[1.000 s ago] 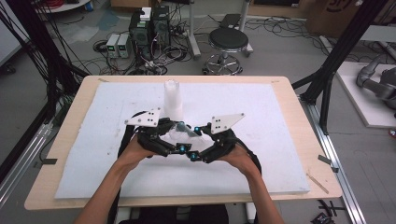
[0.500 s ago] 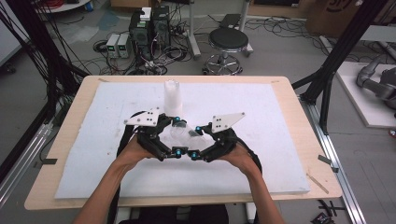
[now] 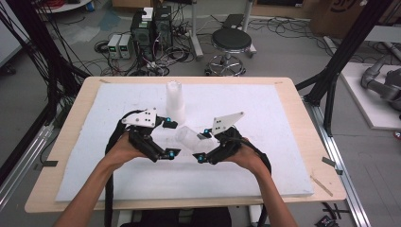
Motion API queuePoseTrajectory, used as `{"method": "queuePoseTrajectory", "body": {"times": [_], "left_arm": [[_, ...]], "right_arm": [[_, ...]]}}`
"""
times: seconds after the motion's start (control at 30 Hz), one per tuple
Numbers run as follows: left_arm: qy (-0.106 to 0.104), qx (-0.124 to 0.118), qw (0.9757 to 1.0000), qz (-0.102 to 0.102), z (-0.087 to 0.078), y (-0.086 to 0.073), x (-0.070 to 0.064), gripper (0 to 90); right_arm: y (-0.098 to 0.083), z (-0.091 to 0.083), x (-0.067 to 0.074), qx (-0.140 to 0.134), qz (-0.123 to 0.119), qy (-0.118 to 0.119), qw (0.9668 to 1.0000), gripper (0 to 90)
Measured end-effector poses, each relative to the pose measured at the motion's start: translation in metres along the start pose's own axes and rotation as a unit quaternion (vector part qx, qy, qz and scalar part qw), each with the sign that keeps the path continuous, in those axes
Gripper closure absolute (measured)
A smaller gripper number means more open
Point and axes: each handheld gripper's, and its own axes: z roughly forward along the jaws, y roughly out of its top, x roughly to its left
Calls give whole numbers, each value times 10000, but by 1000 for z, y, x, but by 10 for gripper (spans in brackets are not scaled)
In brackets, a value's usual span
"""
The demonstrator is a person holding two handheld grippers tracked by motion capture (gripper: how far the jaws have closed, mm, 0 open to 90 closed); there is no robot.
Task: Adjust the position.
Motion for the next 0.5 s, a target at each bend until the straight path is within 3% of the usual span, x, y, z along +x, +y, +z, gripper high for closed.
{"method": "queuePoseTrajectory", "body": {"times": [0.13, 0.17, 0.2, 0.23, 0.3, 0.33, 0.37, 0.4, 0.43, 0.47, 0.5], "left_arm": [[45, 575, 9983, 109, -4, 5, 2, 64], [33, 724, 9973, 128, -5, 6, 3, 64], [12, 886, 9960, 146, -4, 6, 3, 64], [-7, 1083, 9939, 189, -5, 7, 4, 64], [-1, 1336, 9908, 219, -5, 7, 4, 65], [-17, 1453, 9892, 210, -5, 7, 5, 65], [-26, 1573, 9872, 248, -6, 8, 5, 65], [-24, 1608, 9867, 219, -6, 7, 5, 64], [-40, 1693, 9853, 226, -6, 8, 5, 65], [-44, 1820, 9830, 236, -6, 9, 5, 65], [-44, 1820, 9830, 236, -6, 9, 5, 65]], "right_arm": [[9, -2, 2, 690, -78, -92, 9975, 270], [12, -2, 2, 857, -134, -125, 9962, 270], [17, -2, 3, 1201, -223, -143, 9924, 270], [17, -2, 3, 1201, -223, -143, 9924, 270], [22, -3, 5, 1535, -294, -198, 9875, 270], [27, -3, 5, 1817, -368, -174, 9825, 270], [27, -3, 5, 1817, -368, -174, 9825, 270], [29, -2, 5, 1924, -412, -175, 9803, 270], [31, -2, 5, 2084, -415, -188, 9770, 270], [34, -1, 6, 2341, -430, -198, 9711, 270], [34, -1, 6, 2341, -430, -198, 9711, 270]]}}
